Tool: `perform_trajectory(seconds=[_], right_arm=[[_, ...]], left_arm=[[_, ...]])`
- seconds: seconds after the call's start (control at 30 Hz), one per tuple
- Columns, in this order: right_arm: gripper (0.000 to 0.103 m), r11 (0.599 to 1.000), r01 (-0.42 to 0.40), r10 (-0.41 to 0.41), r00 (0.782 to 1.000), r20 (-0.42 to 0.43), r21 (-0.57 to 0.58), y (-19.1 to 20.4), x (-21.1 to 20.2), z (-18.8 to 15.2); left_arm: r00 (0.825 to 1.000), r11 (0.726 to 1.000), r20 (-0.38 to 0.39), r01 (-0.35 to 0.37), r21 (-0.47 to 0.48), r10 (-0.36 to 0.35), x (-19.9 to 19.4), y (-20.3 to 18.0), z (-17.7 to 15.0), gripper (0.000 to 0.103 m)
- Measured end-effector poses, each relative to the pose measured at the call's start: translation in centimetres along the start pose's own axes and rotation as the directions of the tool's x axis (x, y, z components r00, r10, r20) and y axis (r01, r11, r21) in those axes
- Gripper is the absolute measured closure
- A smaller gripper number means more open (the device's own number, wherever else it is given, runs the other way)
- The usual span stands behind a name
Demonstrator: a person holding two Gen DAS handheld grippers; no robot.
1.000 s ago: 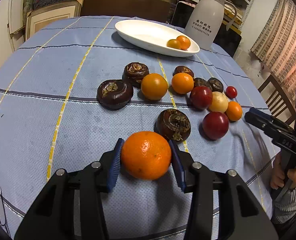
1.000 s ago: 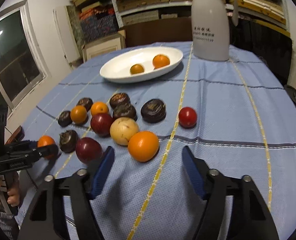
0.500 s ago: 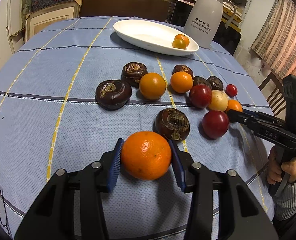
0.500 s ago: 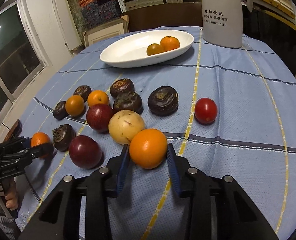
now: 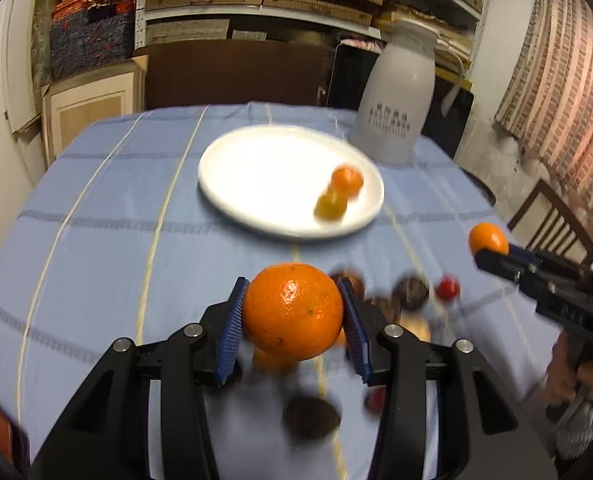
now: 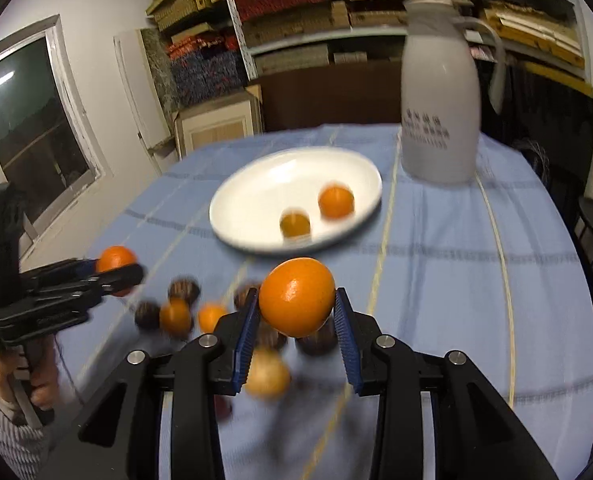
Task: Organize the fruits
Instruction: 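Carry both fruits onto the white plate and open both tools, then lift both open tools away from the plate back over the fruit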
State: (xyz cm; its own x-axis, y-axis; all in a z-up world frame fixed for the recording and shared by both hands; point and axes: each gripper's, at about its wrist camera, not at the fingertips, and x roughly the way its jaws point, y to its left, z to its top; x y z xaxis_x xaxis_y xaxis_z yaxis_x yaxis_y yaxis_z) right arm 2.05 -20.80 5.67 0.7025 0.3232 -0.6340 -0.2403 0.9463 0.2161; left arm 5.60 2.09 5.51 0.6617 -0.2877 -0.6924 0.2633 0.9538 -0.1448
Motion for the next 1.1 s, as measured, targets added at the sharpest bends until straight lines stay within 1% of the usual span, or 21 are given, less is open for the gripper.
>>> perform_trajectory(seconds=[0.03, 0.1, 0.23, 0.33, 0.4, 0.47, 0.53, 0.57, 0.6, 0.67, 0.73, 0.77, 0.8, 0.87, 0.9, 1.0, 1.03, 1.1], right_arm=[[0.065, 1.0, -0.004, 0.004, 1.0, 0.007, 0.003, 0.1, 0.9, 1.1], [0.065, 1.0, -0.009, 0.009, 1.0, 0.013, 0.016, 0.3, 3.0, 2.9], [0.065, 0.999, -0.03, 0.031, 0.999, -0.015, 0.042, 0.2, 7.5, 5.0], [0.065, 0.998, -0.027, 0.03, 0.999, -0.043, 0.064, -0.3, 10.8, 6.2], [0.065, 0.997, -0.03, 0.035, 0.998, -0.059, 0.075, -0.2, 12.8, 6.9], [0.065, 0.996, -0.037, 0.043, 0.997, -0.069, 0.08, 0.0, 13.9, 7.3], [0.062, 0.994, -0.044, 0.049, 0.997, -0.055, 0.097, 0.0, 14.6, 7.6], [0.054, 0.994, -0.046, 0.051, 0.998, -0.048, 0.101, -0.1, 14.7, 7.7], [0.049, 0.993, -0.049, 0.054, 0.998, -0.044, 0.103, -0.1, 14.6, 7.7], [0.049, 0.992, -0.052, 0.056, 0.998, -0.027, 0.112, -0.3, 13.8, 7.8], [0.049, 0.991, -0.064, 0.065, 0.998, -0.005, 0.119, -0.5, 12.2, 7.9], [0.047, 0.991, -0.067, 0.067, 0.998, 0.005, 0.118, -0.5, 11.5, 7.9], [0.043, 0.991, -0.068, 0.067, 0.998, 0.015, 0.118, -0.5, 10.7, 8.0], [0.036, 0.99, -0.075, 0.069, 0.996, 0.049, 0.12, -0.4, 8.6, 7.7], [0.034, 0.99, -0.079, 0.071, 0.995, 0.065, 0.12, -0.3, 7.7, 7.4], [0.032, 0.992, -0.07, 0.059, 0.993, 0.102, 0.109, -0.3, 5.0, 5.7], [0.031, 0.994, -0.054, 0.042, 0.992, 0.115, 0.1, -0.3, 4.2, 4.7], [0.028, 0.996, -0.022, 0.01, 0.991, 0.136, 0.091, -0.8, 2.9, 2.6]], left_arm=[[1.0, 1.0, -0.001, 0.002, -0.003, -0.002, 0.8, -0.1, 1.0, 0.059], [1.0, 1.0, -0.017, 0.007, -0.009, -0.007, 3.5, 0.0, 3.5, 0.059], [0.999, 1.0, -0.052, -0.015, -0.018, 0.014, 8.4, 0.6, 6.4, 0.059], [0.997, 0.999, -0.076, -0.027, -0.032, 0.025, 11.3, 1.5, 7.5, 0.059], [0.996, 0.999, -0.085, -0.036, -0.033, 0.033, 12.5, 1.7, 7.4, 0.059], [0.994, 0.998, -0.104, -0.042, -0.037, 0.038, 13.6, 2.1, 7.4, 0.058], [0.992, 0.999, -0.121, -0.042, -0.029, 0.038, 14.2, 2.3, 7.2, 0.058], [0.992, 0.999, -0.121, -0.045, -0.029, 0.041, 14.3, 2.3, 7.1, 0.058], [0.992, 0.998, -0.118, -0.051, -0.03, 0.047, 14.2, 2.4, 7.0, 0.057], [0.993, 0.998, -0.102, -0.056, -0.033, 0.053, 13.6, 2.5, 7.0, 0.053], [0.996, 0.998, -0.076, -0.055, -0.042, 0.052, 12.2, 2.6, 6.9, 0.05], [0.997, 0.997, -0.061, -0.056, -0.045, 0.053, 11.4, 2.7, 6.8, 0.048], [0.997, 0.997, -0.044, -0.059, -0.048, 0.057, 10.5, 2.8, 6.5, 0.044], [0.998, 0.996, -0.01, -0.065, -0.06, 0.064, 8.6, 3.1, 5.7, 0.041], [0.998, 0.995, -0.001, -0.066, -0.07, 0.066, 7.7, 3.3, 5.2, 0.037], [0.996, 0.992, 0.027, -0.088, -0.095, 0.091, 5.3, 4.2, 2.7, 0.034], [0.994, 0.99, 0.035, -0.099, -0.101, 0.103, 4.6, 4.4, 1.8, 0.031], [0.989, 0.984, 0.042, -0.133, -0.117, 0.138, 3.2, 5.1, -0.4, 0.028]])
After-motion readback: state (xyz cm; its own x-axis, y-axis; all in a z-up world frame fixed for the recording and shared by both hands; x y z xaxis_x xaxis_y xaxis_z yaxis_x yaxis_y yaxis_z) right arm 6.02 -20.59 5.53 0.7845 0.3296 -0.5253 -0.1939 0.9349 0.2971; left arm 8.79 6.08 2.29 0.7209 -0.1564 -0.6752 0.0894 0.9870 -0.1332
